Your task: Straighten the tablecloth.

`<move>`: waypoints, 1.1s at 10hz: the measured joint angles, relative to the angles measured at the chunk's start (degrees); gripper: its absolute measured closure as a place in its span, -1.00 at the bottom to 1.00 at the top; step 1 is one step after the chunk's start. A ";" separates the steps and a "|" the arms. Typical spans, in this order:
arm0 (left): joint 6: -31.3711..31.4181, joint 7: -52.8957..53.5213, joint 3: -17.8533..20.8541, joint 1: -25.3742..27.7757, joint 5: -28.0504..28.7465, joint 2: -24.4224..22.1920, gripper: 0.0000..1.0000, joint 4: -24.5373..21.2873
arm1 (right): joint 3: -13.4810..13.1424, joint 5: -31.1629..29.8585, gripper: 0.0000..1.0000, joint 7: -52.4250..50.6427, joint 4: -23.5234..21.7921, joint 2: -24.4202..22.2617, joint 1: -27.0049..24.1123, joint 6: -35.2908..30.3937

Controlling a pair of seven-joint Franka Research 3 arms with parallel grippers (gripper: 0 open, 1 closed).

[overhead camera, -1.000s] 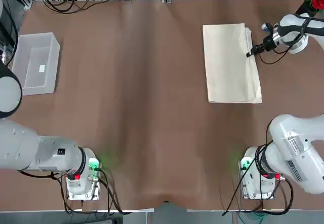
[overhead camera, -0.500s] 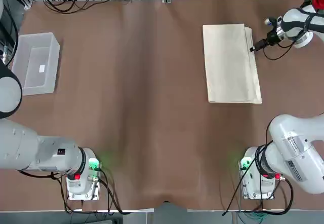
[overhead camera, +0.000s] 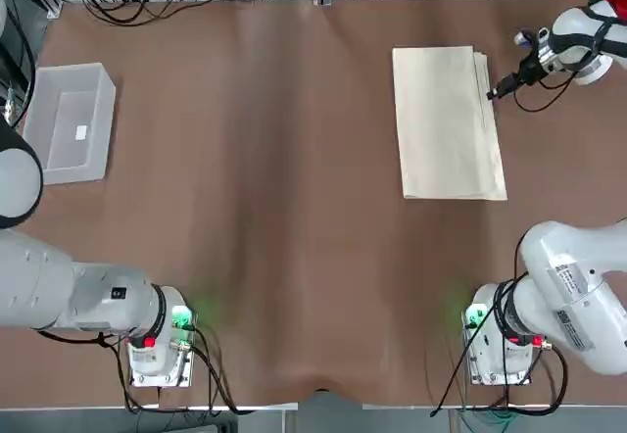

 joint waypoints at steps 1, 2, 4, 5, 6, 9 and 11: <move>0.00 0.00 0.00 0.00 0.00 0.00 -0.97 0.00 | 0.26 0.00 -1.00 0.79 -0.58 0.00 0.39 -0.03; 0.01 0.00 0.00 0.00 0.00 0.00 -0.97 0.00 | 0.49 0.00 -0.95 1.33 -1.05 0.00 0.70 -0.02; 0.01 0.00 0.00 0.00 0.00 0.00 -0.97 0.00 | 0.55 0.00 -0.74 1.56 -1.70 0.00 1.35 0.67; 0.01 0.00 0.00 0.00 0.00 0.00 -0.97 0.00 | 0.53 0.03 -0.72 2.02 -2.17 0.01 1.62 1.56; 0.01 0.00 0.00 0.00 0.00 0.00 -0.97 0.00 | 0.49 0.03 -0.71 2.65 -2.69 0.10 1.71 2.24; 0.01 0.00 0.00 0.00 0.00 0.00 -0.97 0.00 | 0.09 0.03 -0.68 3.70 -3.21 0.40 1.70 2.86; 0.01 -0.01 0.00 0.00 0.00 0.01 -0.97 0.00 | -0.19 0.06 -0.65 6.35 -3.23 0.47 1.80 3.09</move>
